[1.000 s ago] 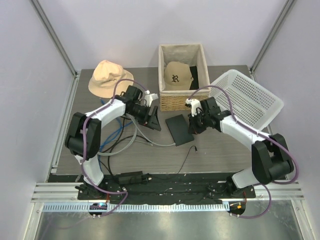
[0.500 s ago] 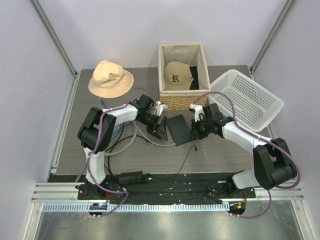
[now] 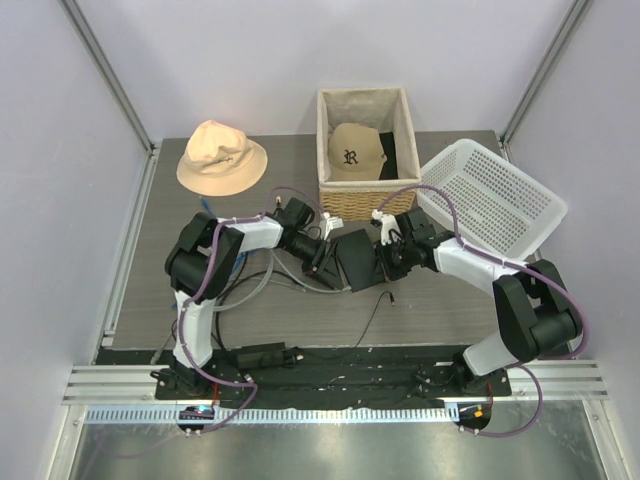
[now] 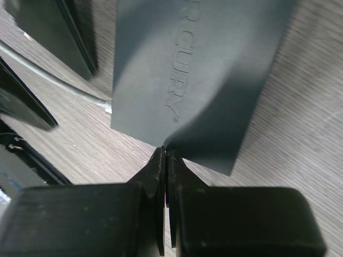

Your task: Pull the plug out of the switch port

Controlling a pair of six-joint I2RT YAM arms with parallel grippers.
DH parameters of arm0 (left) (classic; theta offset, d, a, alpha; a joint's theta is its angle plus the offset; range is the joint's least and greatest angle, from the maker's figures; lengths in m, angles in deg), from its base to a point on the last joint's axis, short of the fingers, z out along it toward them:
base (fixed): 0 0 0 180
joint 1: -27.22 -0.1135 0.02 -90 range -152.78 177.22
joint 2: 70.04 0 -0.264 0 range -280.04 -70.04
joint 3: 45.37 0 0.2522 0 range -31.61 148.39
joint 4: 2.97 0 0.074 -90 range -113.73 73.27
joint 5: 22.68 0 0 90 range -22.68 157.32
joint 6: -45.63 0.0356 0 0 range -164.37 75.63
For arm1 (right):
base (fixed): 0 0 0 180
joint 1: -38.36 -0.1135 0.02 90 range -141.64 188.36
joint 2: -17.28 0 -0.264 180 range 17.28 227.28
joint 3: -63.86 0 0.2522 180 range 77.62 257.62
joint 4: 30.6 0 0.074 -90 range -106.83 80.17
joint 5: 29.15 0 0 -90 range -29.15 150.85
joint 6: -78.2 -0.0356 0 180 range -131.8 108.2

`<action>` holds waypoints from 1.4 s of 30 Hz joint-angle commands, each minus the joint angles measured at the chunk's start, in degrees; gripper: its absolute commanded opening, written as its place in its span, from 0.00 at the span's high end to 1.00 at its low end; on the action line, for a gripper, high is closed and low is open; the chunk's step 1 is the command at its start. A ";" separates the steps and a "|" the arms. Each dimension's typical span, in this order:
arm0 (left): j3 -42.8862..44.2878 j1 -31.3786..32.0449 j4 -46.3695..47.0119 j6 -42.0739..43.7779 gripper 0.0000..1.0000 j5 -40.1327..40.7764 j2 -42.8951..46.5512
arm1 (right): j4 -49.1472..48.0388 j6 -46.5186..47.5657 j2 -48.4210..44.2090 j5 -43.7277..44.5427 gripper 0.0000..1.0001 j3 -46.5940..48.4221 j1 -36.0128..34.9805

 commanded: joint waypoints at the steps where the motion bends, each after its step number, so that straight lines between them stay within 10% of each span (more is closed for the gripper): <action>1: -1.62 2.26 3.26 -1.32 0.37 0.96 -3.40 | -2.34 -1.63 2.72 1.71 0.99 -0.43 -0.31; 20: -1.43 4.55 2.64 -9.14 0.32 24.67 -4.90 | -3.05 -2.68 2.81 1.71 0.99 -1.13 -0.39; 29: -4.60 4.73 15.54 -12.04 0.29 16.52 -5.86 | -3.22 -3.04 3.61 1.53 0.99 -1.13 -0.40; 42: -3.91 4.82 19.26 -13.63 0.64 12.39 -8.76 | -3.22 -3.12 4.75 1.45 0.99 -1.05 -0.39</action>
